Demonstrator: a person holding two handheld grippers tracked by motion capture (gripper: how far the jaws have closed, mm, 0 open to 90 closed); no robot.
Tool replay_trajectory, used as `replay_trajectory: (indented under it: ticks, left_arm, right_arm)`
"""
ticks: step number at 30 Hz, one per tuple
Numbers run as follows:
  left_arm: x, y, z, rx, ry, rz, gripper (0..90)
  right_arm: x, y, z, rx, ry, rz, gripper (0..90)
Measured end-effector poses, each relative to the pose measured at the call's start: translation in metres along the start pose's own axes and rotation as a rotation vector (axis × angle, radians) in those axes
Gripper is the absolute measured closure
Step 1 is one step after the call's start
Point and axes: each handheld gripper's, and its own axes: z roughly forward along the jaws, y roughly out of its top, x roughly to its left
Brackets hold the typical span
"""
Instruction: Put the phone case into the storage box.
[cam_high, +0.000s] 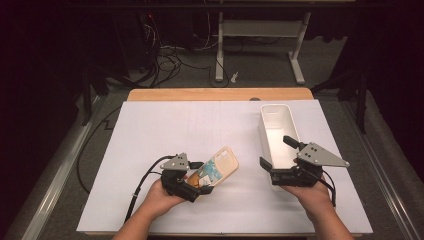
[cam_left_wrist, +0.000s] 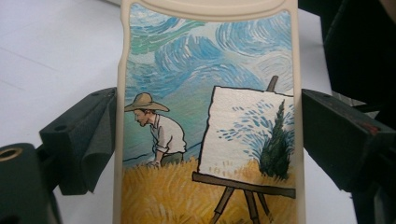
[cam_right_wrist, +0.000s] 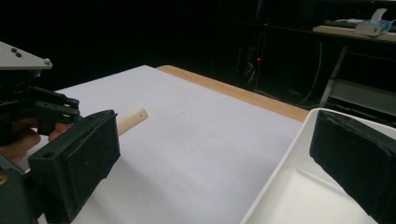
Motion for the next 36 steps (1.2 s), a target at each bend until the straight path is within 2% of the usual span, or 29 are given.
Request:
replay_trajectory:
  ticks: [9,22,29,36]
  left_arm:
    - [-0.005,0.002,-0.005,-0.035,-0.055,0.029,10.9]
    - [-0.009,0.003,-0.011,-0.077,-0.114,0.045,10.9]
    - [-0.012,0.003,-0.011,-0.078,-0.132,0.055,10.9]
    - [-0.012,0.002,-0.012,-0.083,-0.137,0.062,10.8]
  right_arm:
    - [0.006,-0.001,0.001,-0.007,0.089,0.004,2.0]
    - [0.018,0.0,0.004,-0.019,0.266,0.048,0.2]
    - [0.02,-0.001,0.006,-0.004,0.317,0.07,0.1]
    - [0.026,-0.003,0.01,0.009,0.352,0.07,0.1]
